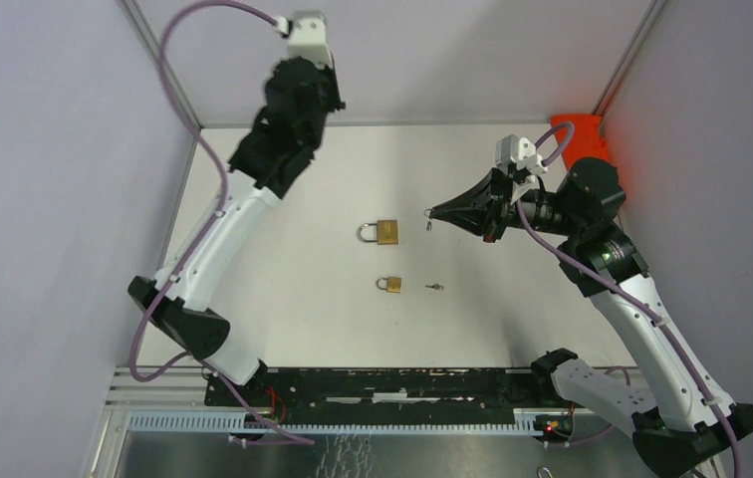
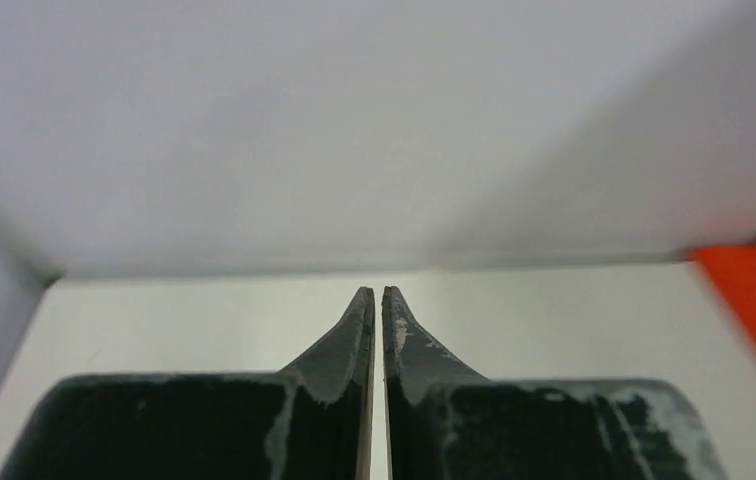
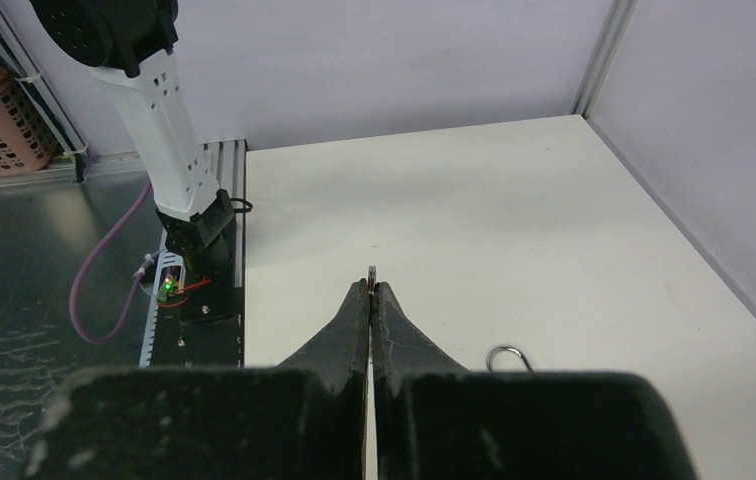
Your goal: Unlock with the key
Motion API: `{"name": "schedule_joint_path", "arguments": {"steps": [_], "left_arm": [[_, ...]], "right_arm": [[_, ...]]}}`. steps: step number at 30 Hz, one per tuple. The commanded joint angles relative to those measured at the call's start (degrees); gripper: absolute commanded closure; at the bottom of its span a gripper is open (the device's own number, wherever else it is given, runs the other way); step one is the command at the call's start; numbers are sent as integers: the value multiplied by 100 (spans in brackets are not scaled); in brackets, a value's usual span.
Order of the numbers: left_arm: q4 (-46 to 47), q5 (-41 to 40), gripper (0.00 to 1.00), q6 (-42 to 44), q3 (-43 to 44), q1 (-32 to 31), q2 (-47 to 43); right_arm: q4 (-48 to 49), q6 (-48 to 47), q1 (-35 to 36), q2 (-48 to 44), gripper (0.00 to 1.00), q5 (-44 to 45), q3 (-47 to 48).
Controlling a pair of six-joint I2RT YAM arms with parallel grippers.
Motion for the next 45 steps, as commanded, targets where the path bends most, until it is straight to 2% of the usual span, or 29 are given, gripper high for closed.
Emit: {"name": "schedule_joint_path", "arguments": {"steps": [1, 3, 5, 9, 12, 15, 24, 26, 28, 32, 34, 42, 45], "left_arm": [[204, -1987, 90, 806, -654, -248, 293], [-602, -856, 93, 820, -415, -296, 559], [-923, 588, 98, 661, -611, -294, 585], [132, 3923, 98, 452, -2162, -24, 23], [786, 5712, 98, 260, -2840, 272, -287], [830, 7197, 98, 463, -3016, 479, -313], [1040, 9578, 92, 1003, -3244, 496, -550], [756, 10005, 90, 1403, -3228, 495, -609], [-89, 10419, 89, 2277, -3038, 496, -644], [-3137, 11331, 80, 4928, -2250, 618, -414], [-4105, 11530, 74, 5872, -1906, 695, -238], [-4444, 11731, 47, 6192, -1722, 670, -80], [-4454, 11731, 43, 6176, -1704, 655, -89]], "right_arm": [[99, -46, -2, -59, 100, 37, 206], [94, -55, 1, -32, 100, 36, 208], [86, -90, 0, -6, 100, 12, 217], [70, -131, 2, 71, 100, -88, 312], [68, -178, 0, 126, 100, -202, 364], [191, -166, 8, 171, 100, -342, 349], [631, -190, 104, 301, 100, -880, 214], [632, -292, 133, 312, 100, -971, 215], [627, -424, 165, 313, 100, -1079, 207], [588, -633, 229, 370, 100, -1205, 228], [577, -667, 273, 416, 100, -1223, 266], [465, -880, 498, 604, 100, -1237, 339], [519, -908, 609, 675, 100, -1229, 376]]}}
